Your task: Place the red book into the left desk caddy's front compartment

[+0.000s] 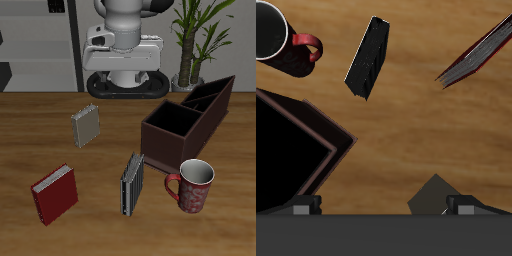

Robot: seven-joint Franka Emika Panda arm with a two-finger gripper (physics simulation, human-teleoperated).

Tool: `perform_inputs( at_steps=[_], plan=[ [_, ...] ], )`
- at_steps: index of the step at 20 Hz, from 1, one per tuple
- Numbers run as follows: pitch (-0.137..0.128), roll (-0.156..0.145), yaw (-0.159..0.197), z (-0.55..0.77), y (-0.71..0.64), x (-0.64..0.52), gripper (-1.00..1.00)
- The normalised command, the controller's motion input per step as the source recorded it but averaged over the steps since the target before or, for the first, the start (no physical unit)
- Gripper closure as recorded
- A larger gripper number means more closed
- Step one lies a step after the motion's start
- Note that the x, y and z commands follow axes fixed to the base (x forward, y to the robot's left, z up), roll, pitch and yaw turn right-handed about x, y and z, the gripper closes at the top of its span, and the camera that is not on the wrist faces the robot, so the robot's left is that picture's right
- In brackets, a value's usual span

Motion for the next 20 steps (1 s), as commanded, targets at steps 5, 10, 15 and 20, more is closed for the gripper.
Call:
perform_inputs(
  at_steps=[5,10,15,20],
  plan=[
    [0.007,-0.010,0.001,0.01,-0.33,0.19,-1.00],
    [0.006,-0.046,-0.031,0.02,-0.42,0.21,-1.00],
    [-0.040,-0.014,0.035,0.15,-0.44,0.20,-1.00],
    [-0.003,0.000,-0.043,0.06,-0.37,0.24,-1.00]
  ],
)
